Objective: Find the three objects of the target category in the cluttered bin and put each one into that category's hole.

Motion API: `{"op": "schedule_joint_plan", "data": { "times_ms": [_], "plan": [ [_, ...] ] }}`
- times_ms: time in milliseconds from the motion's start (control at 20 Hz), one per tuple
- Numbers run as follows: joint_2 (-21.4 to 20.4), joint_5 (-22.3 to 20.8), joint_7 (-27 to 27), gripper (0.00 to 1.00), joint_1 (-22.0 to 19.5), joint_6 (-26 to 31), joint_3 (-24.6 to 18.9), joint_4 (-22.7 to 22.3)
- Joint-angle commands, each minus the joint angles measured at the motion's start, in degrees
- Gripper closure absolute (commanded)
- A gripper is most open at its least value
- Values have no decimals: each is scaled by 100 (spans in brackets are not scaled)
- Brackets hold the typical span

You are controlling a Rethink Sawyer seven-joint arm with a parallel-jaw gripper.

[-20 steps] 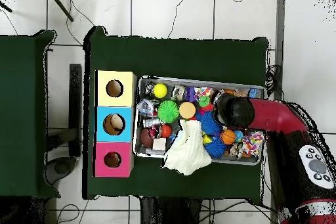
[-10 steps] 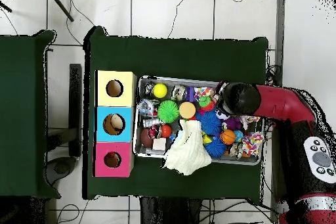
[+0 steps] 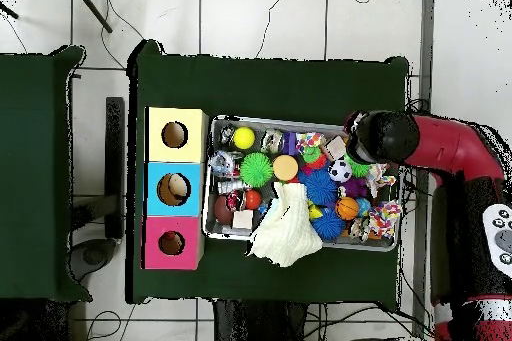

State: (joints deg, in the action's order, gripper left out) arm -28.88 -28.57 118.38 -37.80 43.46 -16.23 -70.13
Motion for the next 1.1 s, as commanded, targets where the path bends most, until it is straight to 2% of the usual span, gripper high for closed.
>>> {"op": "schedule_joint_plan", "data": {
  "times_ms": [50,300,700,1100],
  "plan": [
    [554,-215,-1212,0,-320,-29,-360,314],
    [862,-431,-1322,0,-405,-254,-340,566],
    [1216,-700,-729,0,-314,-930,-97,367],
    [1688,-964,-593,0,-51,-962,86,613]
  ]
}}
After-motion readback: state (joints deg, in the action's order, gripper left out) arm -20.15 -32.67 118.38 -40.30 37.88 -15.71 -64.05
